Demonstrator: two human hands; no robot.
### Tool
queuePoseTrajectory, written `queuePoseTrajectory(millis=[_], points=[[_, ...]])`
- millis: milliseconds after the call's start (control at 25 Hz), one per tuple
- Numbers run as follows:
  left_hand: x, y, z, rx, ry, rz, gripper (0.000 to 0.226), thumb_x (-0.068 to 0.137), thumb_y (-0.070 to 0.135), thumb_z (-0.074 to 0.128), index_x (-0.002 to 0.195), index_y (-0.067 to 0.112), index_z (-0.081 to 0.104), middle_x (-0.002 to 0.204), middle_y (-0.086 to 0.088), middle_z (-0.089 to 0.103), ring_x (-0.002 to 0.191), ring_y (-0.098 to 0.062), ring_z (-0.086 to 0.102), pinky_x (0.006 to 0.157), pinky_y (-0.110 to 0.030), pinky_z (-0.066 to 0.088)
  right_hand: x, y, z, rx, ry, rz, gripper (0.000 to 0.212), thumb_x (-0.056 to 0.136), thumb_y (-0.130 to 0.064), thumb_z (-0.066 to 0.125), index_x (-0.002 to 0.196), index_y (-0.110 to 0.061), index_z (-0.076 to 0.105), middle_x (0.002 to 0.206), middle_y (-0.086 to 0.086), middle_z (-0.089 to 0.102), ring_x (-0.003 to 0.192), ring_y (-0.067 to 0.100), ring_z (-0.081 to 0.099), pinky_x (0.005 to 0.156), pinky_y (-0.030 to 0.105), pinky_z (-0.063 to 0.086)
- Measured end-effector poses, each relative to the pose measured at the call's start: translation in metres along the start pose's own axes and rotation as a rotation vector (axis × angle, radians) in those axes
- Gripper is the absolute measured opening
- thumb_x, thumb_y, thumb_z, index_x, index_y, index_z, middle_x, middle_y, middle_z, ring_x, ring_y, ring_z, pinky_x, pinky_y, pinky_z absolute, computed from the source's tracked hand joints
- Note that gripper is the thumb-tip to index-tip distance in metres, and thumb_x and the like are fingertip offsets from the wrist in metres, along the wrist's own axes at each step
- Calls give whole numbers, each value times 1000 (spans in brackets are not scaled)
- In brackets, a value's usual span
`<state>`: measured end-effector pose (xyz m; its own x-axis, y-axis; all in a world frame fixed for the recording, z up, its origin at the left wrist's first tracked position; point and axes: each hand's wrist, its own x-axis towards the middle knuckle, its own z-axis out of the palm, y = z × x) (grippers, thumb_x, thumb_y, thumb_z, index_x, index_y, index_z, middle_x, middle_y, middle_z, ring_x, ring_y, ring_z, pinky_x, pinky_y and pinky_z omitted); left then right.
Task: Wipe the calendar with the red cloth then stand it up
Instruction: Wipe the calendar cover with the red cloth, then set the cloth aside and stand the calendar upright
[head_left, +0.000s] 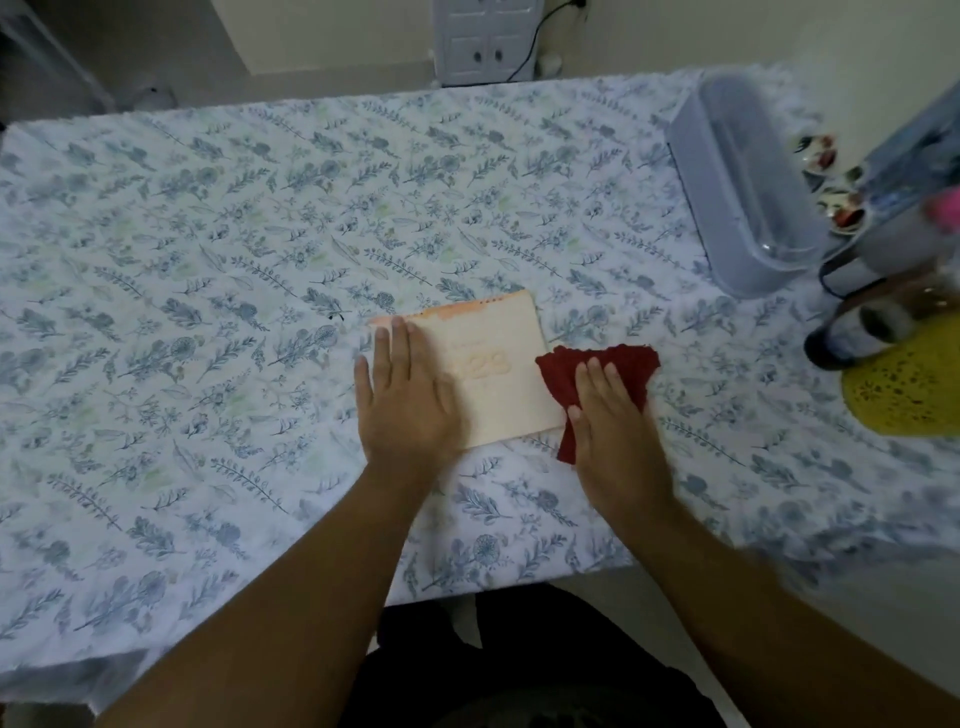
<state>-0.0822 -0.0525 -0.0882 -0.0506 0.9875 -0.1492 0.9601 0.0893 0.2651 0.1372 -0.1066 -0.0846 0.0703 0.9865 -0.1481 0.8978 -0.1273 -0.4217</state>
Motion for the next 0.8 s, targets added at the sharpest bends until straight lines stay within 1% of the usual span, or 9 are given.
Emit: queuePoseTrajectory(millis=[80,160,280,360,440,520,640,720,800], points=[[-16,41,7,-51,-52,189,68,105,42,22,162,12,0,171,-6,-3,157,-20,-8,125,-41,-9,-18,22,-11,-14,51,89,54,107,-33,27,159,-16,23,167,-1,19,154,12,3,123,52,9],[-37,78,22,-61,-132,362,68,105,44,19,162,13,3,171,-5,0,157,-20,-7,125,-40,-10,-35,42,-16,-95,34,186,56,106,-38,22,160,-21,21,168,0,18,155,18,3,122,54,5],[-59,109,47,77,-249,536,72,103,49,17,162,11,0,171,-7,-3,157,-22,-9,126,-42,-8,-55,65,-9,-332,-117,234,64,103,-53,13,160,-28,-2,170,2,0,156,26,-4,122,56,-7],[-64,112,60,169,-278,552,74,102,51,16,161,10,-4,171,-9,-7,156,-24,-13,126,-44,-6,-60,75,-3,-311,-155,176,69,101,-57,15,157,-28,-14,169,5,-10,155,25,-11,124,50,-8],[-63,110,63,183,-276,550,75,102,51,17,161,10,-3,170,-9,-7,156,-24,-13,126,-44,-6,-59,81,-1,-262,-155,139,71,101,-58,18,157,-28,-14,169,5,-11,155,24,-13,124,46,-7],[-61,107,62,133,-257,575,73,103,50,22,162,11,6,171,-8,1,156,-23,-8,126,-41,-6,-59,81,-1,-265,-137,131,72,101,-58,20,160,-27,-7,169,6,-8,155,25,-11,124,46,-5],[-58,99,52,40,-156,602,65,105,44,33,160,12,24,168,-7,17,156,-21,5,126,-37,0,-49,70,-2,-278,-73,115,70,102,-55,21,162,-21,8,170,11,2,156,27,-4,125,50,-1],[-55,89,43,11,-118,528,64,105,44,33,161,14,23,168,-4,17,156,-19,5,125,-35,-1,-32,56,-6,-245,-36,71,68,103,-52,25,161,-18,15,169,12,7,156,27,-1,125,51,1],[-53,74,33,-11,-102,402,65,105,45,31,161,15,20,169,-3,14,156,-18,5,125,-34,-1,-10,37,-8,-221,-46,-1,69,103,-51,28,161,-16,18,169,11,13,155,28,4,125,49,2]])
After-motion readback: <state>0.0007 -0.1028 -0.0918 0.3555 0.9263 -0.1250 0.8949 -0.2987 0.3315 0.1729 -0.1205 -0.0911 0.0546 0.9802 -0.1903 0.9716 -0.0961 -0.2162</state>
